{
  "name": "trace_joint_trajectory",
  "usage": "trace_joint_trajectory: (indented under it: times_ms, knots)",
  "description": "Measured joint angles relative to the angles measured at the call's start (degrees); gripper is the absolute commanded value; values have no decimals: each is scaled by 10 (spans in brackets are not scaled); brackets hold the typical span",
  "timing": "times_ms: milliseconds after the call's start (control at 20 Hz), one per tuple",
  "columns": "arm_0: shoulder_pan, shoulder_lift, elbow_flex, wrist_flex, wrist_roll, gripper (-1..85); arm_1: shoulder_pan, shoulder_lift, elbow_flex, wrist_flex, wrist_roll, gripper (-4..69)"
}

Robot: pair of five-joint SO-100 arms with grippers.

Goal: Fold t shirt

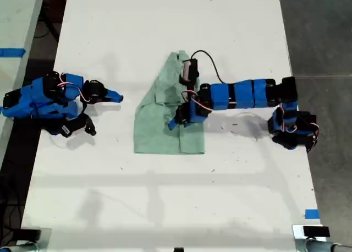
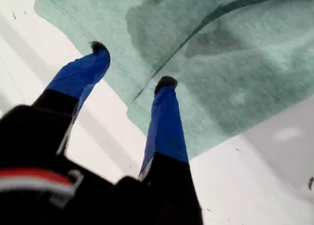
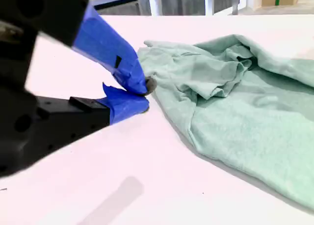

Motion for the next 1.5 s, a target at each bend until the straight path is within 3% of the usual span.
trace_joint_trajectory:
  times_ms: [150,300,650,800,900,1050,1500]
  knots:
    - [0,0,0,0,0,-1,0,103,86,54,3,23]
    - [0,0,0,0,0,-1,11,241,261,53,26,23]
    - [0,0,0,0,0,-1,46,697,794,-151,49,23]
    - [0,0,0,0,0,-1,54,893,983,-185,55,23]
    - [0,0,0,0,0,-1,60,1037,1085,-184,58,24]
    - [0,0,0,1,0,-1,78,1234,1129,-89,82,24]
    - [0,0,0,1,0,-1,76,1257,1132,-72,97,24]
